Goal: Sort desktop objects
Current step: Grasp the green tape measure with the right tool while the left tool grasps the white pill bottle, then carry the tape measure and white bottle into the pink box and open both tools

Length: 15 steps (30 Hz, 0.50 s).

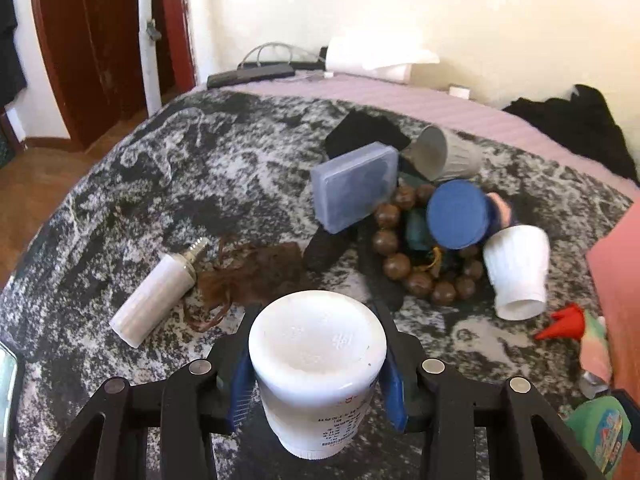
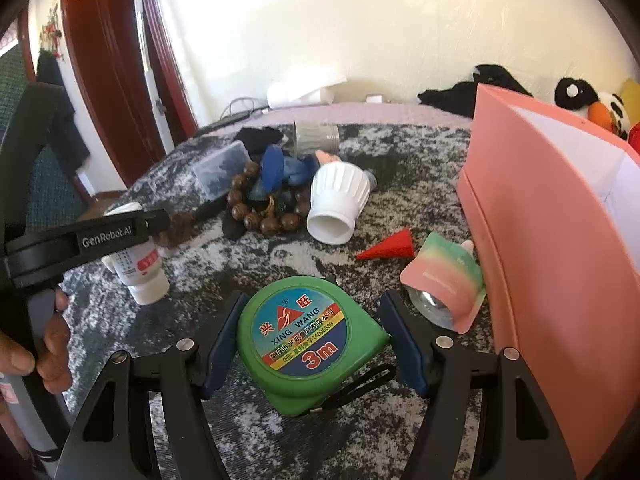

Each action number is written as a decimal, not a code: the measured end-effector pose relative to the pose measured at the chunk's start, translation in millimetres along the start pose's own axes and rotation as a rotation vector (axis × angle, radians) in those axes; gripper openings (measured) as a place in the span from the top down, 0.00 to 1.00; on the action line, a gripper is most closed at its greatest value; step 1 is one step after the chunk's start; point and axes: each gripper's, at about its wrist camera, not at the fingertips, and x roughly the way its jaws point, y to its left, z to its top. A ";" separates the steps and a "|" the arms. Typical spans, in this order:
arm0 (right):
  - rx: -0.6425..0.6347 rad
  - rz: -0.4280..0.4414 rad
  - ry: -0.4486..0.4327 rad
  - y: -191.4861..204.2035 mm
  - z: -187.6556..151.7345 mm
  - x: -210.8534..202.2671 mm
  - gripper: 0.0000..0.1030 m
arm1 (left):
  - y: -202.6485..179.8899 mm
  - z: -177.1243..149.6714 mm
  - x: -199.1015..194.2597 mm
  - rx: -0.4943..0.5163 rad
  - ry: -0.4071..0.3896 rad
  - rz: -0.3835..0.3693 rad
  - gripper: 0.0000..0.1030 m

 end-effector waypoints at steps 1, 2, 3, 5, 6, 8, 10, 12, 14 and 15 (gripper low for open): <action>0.002 0.001 -0.007 0.0 0.9 -3.6 0.31 | -1.5 0.2 -3.9 0.004 -0.007 -0.002 0.57; 0.003 0.002 -0.015 -0.1 1.8 -7.3 0.31 | -2.8 0.4 -7.6 0.006 -0.013 -0.005 0.57; 0.006 0.003 -0.024 -0.4 2.8 -11.4 0.31 | -3.9 0.5 -11.0 0.007 -0.018 -0.007 0.57; 0.012 0.005 -0.039 -1.2 4.8 -18.8 0.31 | -6.7 0.7 -17.8 0.008 -0.026 -0.014 0.57; 0.015 0.005 -0.045 -1.7 5.8 -22.4 0.31 | -8.5 0.8 -21.1 0.009 -0.030 -0.018 0.57; 0.021 0.004 -0.059 -3.0 7.5 -30.8 0.31 | -13.4 1.0 -27.8 0.016 -0.038 -0.029 0.57; 0.026 0.003 -0.072 -4.1 9.4 -38.7 0.31 | -20.9 1.8 -36.1 0.025 -0.049 -0.040 0.57; 0.031 0.002 -0.085 -5.4 11.2 -48.1 0.31 | -29.5 2.5 -46.1 0.033 -0.062 -0.056 0.57; 0.037 -0.001 -0.103 -7.5 13.5 -60.5 0.31 | -38.9 2.7 -56.0 0.042 -0.074 -0.073 0.57; 0.039 -0.002 -0.112 -8.6 14.6 -66.7 0.31 | -44.5 2.6 -61.4 0.047 -0.081 -0.083 0.57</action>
